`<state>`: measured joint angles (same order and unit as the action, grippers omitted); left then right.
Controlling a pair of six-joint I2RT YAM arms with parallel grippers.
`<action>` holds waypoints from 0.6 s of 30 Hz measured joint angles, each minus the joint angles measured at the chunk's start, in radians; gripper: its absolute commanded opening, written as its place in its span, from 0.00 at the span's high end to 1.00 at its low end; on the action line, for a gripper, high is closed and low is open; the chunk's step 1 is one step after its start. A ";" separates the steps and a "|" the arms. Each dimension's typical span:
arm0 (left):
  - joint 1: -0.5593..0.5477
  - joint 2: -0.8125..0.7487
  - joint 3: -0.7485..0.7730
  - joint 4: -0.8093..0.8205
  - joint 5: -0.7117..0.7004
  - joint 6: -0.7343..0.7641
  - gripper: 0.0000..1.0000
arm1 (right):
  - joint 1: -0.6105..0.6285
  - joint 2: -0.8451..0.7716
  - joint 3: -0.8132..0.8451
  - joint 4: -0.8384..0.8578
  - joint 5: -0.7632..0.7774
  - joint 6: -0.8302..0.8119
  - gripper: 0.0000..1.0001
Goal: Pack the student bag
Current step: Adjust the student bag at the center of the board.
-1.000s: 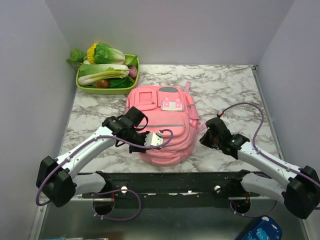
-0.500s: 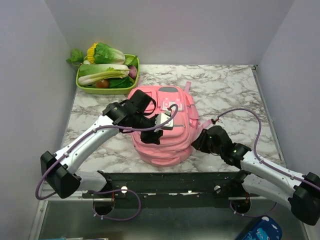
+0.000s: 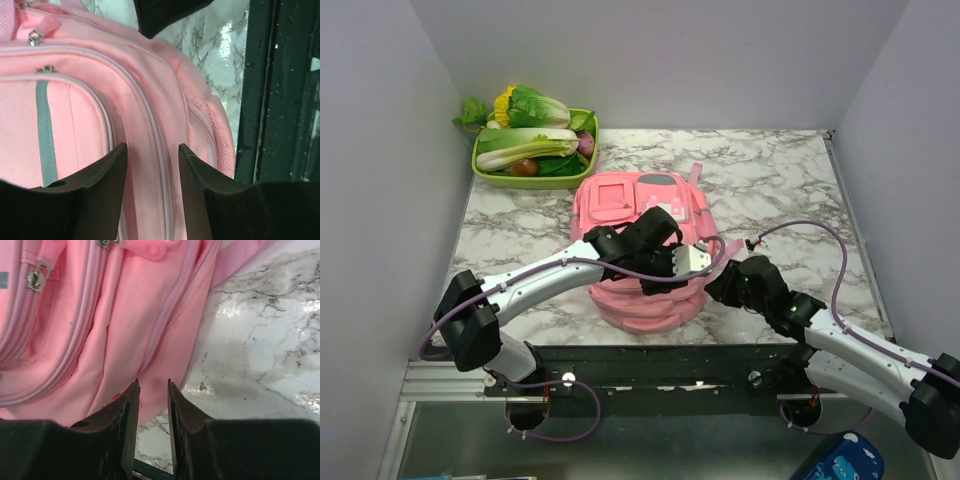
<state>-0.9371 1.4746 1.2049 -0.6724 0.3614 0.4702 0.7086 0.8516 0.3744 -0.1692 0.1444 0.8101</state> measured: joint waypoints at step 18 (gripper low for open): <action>-0.098 0.253 0.155 0.080 -0.113 0.101 1.00 | -0.002 0.022 -0.060 0.075 -0.014 0.013 0.72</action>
<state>-1.0351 1.7271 1.3602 -0.5922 0.2485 0.5716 0.7063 0.8734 0.3141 -0.0940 0.1299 0.8230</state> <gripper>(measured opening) 0.013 0.286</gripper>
